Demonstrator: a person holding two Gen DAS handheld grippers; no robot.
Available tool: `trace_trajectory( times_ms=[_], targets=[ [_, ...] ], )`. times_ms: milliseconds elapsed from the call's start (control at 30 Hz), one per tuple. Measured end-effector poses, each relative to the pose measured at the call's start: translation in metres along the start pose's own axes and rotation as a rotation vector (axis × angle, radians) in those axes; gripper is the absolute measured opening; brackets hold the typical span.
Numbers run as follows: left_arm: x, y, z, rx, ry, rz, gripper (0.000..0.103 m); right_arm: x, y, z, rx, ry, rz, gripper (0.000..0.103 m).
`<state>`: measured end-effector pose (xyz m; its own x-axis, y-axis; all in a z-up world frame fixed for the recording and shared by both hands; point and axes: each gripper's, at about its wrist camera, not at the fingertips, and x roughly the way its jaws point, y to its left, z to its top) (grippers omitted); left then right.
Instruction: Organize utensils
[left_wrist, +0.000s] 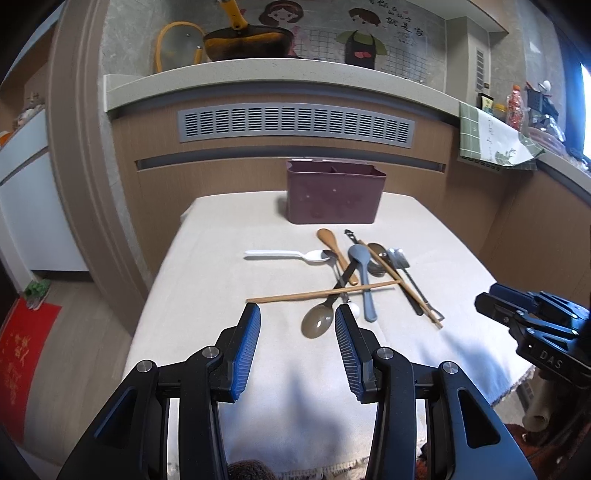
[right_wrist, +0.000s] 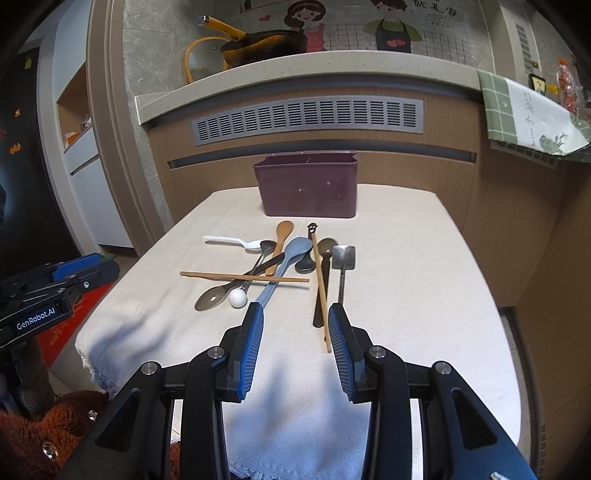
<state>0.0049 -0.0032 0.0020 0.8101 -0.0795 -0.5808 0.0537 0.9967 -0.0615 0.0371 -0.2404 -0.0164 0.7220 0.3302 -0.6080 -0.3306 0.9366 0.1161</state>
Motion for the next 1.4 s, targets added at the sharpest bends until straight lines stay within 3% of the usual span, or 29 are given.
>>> trace_trajectory(
  times_ms=[133, 300, 433, 600, 767, 933, 1100, 1233, 1400],
  targets=[
    [0.012, 0.008, 0.012, 0.001, -0.017, -0.003, 0.043, 0.011, -0.013, 0.009, -0.002, 0.006, -0.025, 0.035],
    [0.030, 0.023, 0.023, -0.038, -0.067, -0.064, 0.043, 0.032, -0.027, 0.021, -0.014, 0.045, -0.039, 0.035],
    [0.047, 0.033, 0.028, -0.067, -0.047, -0.069, 0.043, 0.055, -0.033, 0.026, -0.009, 0.106, -0.011, 0.035],
    [0.078, 0.050, 0.023, -0.123, 0.036, -0.051, 0.043, 0.078, -0.029, 0.030, -0.006, 0.161, 0.054, 0.035],
    [0.094, 0.037, 0.014, -0.101, 0.090, -0.113, 0.043, 0.100, -0.014, 0.038, -0.047, 0.203, 0.091, 0.033],
    [0.108, -0.012, 0.008, 0.082, 0.148, -0.192, 0.043, 0.098, -0.027, 0.042, -0.002, 0.180, 0.031, 0.033],
    [0.124, -0.045, 0.003, 0.177, 0.195, -0.246, 0.043, 0.093, -0.048, 0.028, 0.065, 0.195, -0.004, 0.033],
    [0.133, -0.049, 0.001, 0.157, 0.232, -0.308, 0.043, 0.088, -0.058, 0.018, 0.107, 0.194, 0.000, 0.033],
    [0.151, -0.036, 0.002, 0.060, 0.285, -0.370, 0.043, 0.090, -0.064, 0.012, 0.132, 0.203, 0.010, 0.033]
  ],
)
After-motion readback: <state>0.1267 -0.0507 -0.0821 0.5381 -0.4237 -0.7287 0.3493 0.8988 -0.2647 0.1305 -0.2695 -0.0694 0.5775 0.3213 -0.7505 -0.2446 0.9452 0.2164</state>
